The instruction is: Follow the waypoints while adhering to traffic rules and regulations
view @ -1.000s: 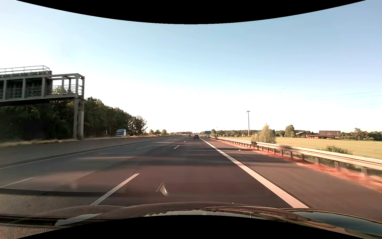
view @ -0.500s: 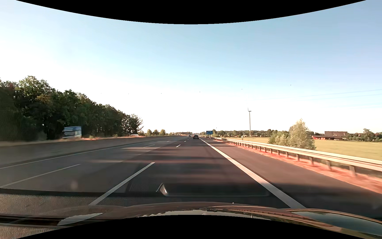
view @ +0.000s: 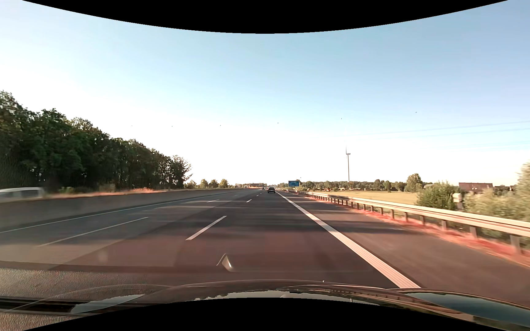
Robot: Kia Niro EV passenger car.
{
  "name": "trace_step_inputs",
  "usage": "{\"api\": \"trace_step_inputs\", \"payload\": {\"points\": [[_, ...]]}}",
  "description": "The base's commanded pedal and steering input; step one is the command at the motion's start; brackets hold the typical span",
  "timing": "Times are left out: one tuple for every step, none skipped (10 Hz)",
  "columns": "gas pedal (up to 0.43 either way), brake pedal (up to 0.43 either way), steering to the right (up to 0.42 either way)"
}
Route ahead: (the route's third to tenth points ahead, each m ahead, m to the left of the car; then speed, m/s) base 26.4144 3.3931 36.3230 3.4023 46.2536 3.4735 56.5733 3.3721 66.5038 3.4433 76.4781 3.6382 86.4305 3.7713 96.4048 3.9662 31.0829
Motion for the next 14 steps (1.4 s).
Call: {"api": "trace_step_inputs", "payload": {"points": [[0.130, 0.000, -0.002], [0.130, 0.000, -0.002], [0.130, 0.000, -0.002], [0.130, 0.000, -0.002], [0.130, 0.000, -0.002], [0.130, 0.000, -0.002], [0.138, 0.000, -0.002], [0.209, 0.000, -0.003], [0.260, 0.000, -0.003], [0.268, 0.000, -0.003], [0.287, 0.000, -0.003], [0.299, 0.000, -0.003], [0.311, 0.000, -0.004], [0.331, 0.000, -0.006]]}}
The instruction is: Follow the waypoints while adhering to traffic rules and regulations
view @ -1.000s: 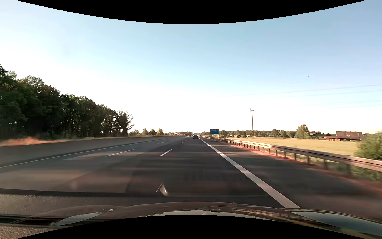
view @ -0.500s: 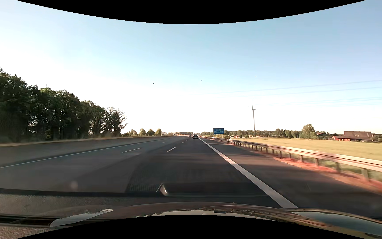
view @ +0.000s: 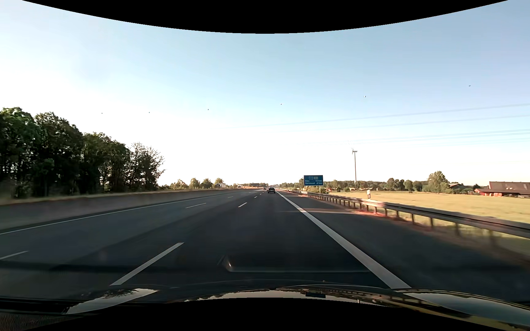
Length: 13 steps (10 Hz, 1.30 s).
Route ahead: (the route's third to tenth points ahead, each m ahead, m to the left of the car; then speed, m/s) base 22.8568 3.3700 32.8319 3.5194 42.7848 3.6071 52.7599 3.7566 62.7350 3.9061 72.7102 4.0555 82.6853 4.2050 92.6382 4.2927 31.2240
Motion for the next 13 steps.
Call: {"api": "trace_step_inputs", "payload": {"points": [[0.331, 0.000, -0.005], [0.331, 0.000, -0.003], [0.331, 0.000, -0.001], [0.319, 0.000, -0.001], [0.280, 0.000, -0.002], [0.240, 0.000, -0.003], [0.240, 0.000, -0.003], [0.248, 0.000, -0.004], [0.260, 0.000, -0.003], [0.260, 0.000, -0.001], [0.260, 0.000, 0.000], [0.268, 0.000, -0.001], [0.268, 0.000, -0.002]]}}
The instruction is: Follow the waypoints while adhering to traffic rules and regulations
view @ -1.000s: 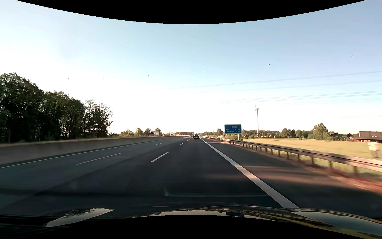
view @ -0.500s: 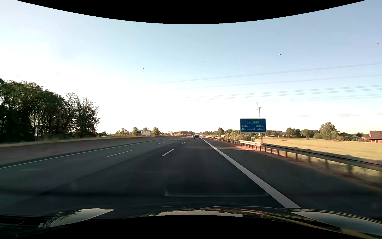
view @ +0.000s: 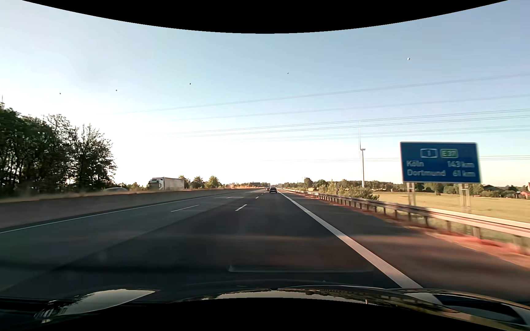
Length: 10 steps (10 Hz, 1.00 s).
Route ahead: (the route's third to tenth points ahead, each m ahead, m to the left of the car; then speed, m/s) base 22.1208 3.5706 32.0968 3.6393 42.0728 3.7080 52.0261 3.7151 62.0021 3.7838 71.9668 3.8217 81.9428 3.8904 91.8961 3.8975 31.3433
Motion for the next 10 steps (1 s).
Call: {"api": "trace_step_inputs", "payload": {"points": [[0.268, 0.000, -0.002], [0.268, 0.000, -0.002], [0.268, 0.000, -0.002], [0.268, 0.000, -0.002], [0.268, 0.000, -0.002], [0.268, 0.000, -0.002], [0.268, 0.000, -0.002], [0.268, 0.000, -0.002], [0.268, 0.000, -0.002], [0.268, 0.000, -0.002]]}}
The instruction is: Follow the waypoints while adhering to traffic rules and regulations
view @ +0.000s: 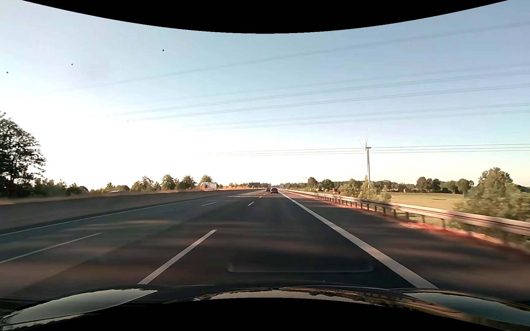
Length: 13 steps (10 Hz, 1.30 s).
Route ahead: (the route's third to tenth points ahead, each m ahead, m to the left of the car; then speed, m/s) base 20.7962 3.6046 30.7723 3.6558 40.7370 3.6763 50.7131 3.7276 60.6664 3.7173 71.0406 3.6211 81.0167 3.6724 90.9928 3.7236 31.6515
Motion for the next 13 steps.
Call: {"api": "trace_step_inputs", "payload": {"points": [[0.268, 0.000, -0.003], [0.268, 0.000, -0.004], [0.268, 0.000, -0.004], [0.260, 0.000, -0.004], [0.240, 0.000, -0.005], [0.220, 0.000, -0.006], [0.220, 0.000, -0.006], [0.220, 0.000, -0.007], [0.220, 0.000, -0.007], [0.220, 0.000, -0.007], [0.220, 0.000, -0.007], [0.220, 0.000, -0.006], [0.220, 0.000, -0.006]]}}
